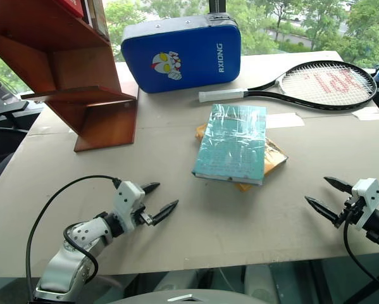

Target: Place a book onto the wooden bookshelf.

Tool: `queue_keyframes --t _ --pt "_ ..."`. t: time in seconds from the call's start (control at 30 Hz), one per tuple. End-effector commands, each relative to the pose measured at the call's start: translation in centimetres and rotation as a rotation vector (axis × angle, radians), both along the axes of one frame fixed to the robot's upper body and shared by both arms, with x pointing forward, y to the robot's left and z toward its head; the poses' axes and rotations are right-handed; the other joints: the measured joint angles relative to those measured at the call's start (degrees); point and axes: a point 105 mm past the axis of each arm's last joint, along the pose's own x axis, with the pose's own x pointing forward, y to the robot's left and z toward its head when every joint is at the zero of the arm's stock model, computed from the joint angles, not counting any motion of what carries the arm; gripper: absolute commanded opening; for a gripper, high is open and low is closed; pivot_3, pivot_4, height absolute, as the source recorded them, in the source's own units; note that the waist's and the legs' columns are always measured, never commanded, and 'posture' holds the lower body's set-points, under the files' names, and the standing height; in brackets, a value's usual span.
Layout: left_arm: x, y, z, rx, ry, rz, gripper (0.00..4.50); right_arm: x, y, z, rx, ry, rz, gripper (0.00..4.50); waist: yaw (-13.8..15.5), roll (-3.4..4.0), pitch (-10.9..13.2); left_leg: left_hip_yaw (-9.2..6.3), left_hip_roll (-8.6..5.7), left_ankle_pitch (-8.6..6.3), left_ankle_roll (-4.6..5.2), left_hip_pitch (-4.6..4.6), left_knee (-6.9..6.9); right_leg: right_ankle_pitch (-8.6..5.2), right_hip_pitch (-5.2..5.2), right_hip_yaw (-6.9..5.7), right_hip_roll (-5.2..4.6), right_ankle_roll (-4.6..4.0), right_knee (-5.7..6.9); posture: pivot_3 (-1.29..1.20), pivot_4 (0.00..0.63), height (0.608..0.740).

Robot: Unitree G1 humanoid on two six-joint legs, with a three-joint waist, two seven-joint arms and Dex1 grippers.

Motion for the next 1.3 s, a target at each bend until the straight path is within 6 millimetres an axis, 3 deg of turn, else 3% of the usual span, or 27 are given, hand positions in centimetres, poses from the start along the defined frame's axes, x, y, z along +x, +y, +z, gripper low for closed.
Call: queue_keyframes --t 0.03,0.53,0.7,0.9,1.03,1.13,1.3 --pt "-0.4 0.8 -0.3 0.007 0.033 0.029 4.47 0.4 -0.3 1.0 -0.009 -0.030 0.020 4.50 -0.09 -0.03 0.02 0.00 0.00 0.00 0.00 0.00 0.00 0.00 0.00 0.00 0.00 0.00 0.00 0.00 0.150 0.740" --pt "0.0 1.9 0.3 0.019 0.019 0.035 4.47 0.7 0.3 1.1 0.008 -0.039 0.053 4.50 -0.10 -0.08 0.07 0.01 0.02 0.00 0.00 -0.01 0.00 0.00 -0.02 0.00 0.02 -0.01 0.01 0.00 0.150 0.740" --pt "1.2 1.6 2.3 -0.092 -0.006 0.037 4.47 0.6 0.9 2.0 0.014 -0.061 0.083 4.50 -0.06 -0.14 0.11 -0.02 0.02 0.00 0.00 -0.01 0.01 0.00 -0.02 -0.04 0.02 -0.01 0.02 0.00 0.150 0.740" --pt "1.8 -1.2 4.8 -0.336 0.171 -0.119 4.47 -0.7 3.4 5.4 0.113 -0.092 0.171 4.50 0.09 -0.14 0.13 -0.13 0.02 0.00 0.00 -0.32 0.14 0.01 -0.22 -0.13 0.00 -0.01 0.04 0.00 0.150 0.740" --pt "3.4 -2.6 6.0 -0.479 0.292 -0.177 4.47 -1.8 5.0 7.5 0.117 -0.092 0.235 4.50 0.01 -0.15 0.13 -0.41 0.01 0.01 -0.01 -0.67 0.42 0.03 -0.37 -0.45 0.00 -0.02 0.06 0.00 0.150 0.740" --pt "4.9 -3.6 6.2 -0.568 0.389 -0.191 4.47 -2.4 5.8 8.6 0.108 -0.097 0.256 4.50 0.11 -0.18 0.14 -0.52 -0.01 0.01 -0.02 -0.73 0.51 0.03 -0.36 -0.58 -0.01 -0.02 0.07 0.00 0.150 0.740" --pt "6.3 -7.0 5.4 -0.777 0.705 -0.249 4.47 -2.5 6.6 9.8 0.112 -0.119 0.252 4.50 -0.09 -0.41 0.27 -0.56 -0.08 0.00 -0.03 -0.79 0.81 0.03 -0.35 -0.62 -0.01 -0.01 0.17 0.00 0.150 0.740"
